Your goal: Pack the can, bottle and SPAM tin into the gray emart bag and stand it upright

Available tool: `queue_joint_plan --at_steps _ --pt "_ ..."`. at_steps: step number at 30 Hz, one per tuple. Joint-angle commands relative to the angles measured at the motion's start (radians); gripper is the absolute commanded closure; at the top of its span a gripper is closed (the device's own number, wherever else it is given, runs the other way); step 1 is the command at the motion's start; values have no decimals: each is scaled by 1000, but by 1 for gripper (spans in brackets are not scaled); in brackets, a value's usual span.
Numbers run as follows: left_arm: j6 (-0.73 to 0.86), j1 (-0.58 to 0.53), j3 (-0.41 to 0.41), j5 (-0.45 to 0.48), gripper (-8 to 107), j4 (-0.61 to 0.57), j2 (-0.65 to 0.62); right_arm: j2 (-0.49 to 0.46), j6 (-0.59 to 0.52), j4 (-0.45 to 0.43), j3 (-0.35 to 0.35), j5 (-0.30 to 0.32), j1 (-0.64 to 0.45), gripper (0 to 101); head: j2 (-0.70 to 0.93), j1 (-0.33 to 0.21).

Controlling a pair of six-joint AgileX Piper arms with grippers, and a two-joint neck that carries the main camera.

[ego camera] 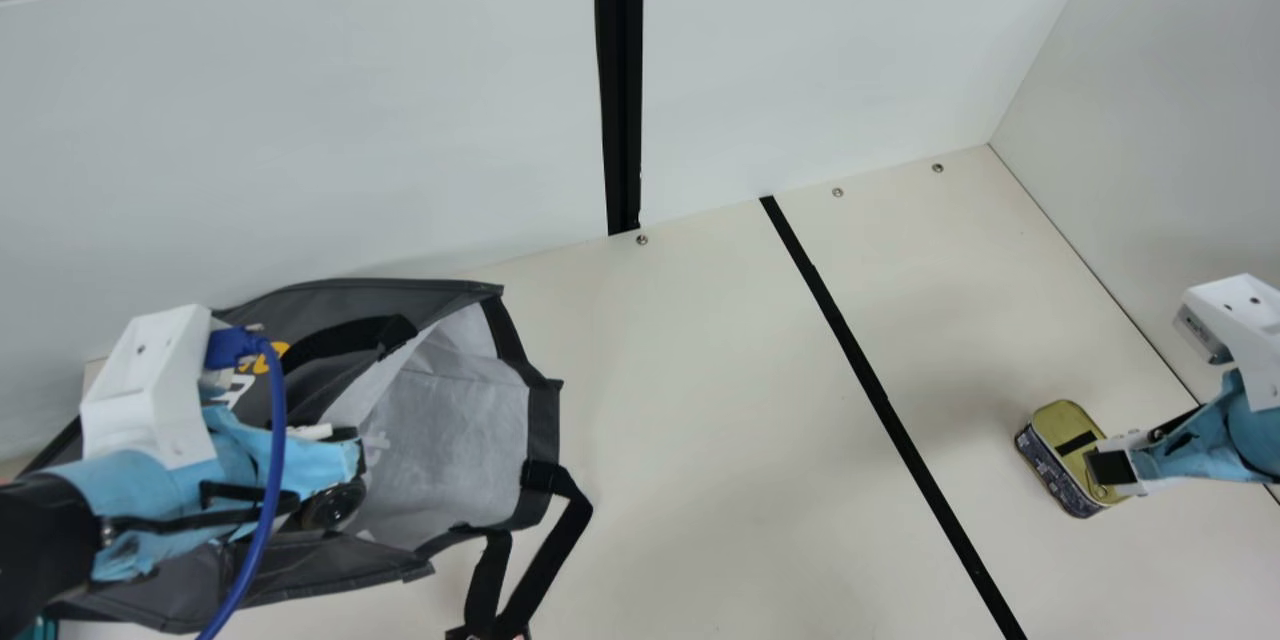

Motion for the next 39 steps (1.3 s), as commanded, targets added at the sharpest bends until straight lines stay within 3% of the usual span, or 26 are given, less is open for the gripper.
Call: queue_joint_plan --at_steps 1,20,39 --pt "0 0 0 0 107 0 0 11 -1 -6 6 -11 2 6 -2 -23" --pt "0 0 0 0 107 0 0 139 28 -62 87 -157 67 6 -2 -23" --pt "0 0 0 0 107 0 0 307 67 -103 57 -242 126 6 -2 -23"
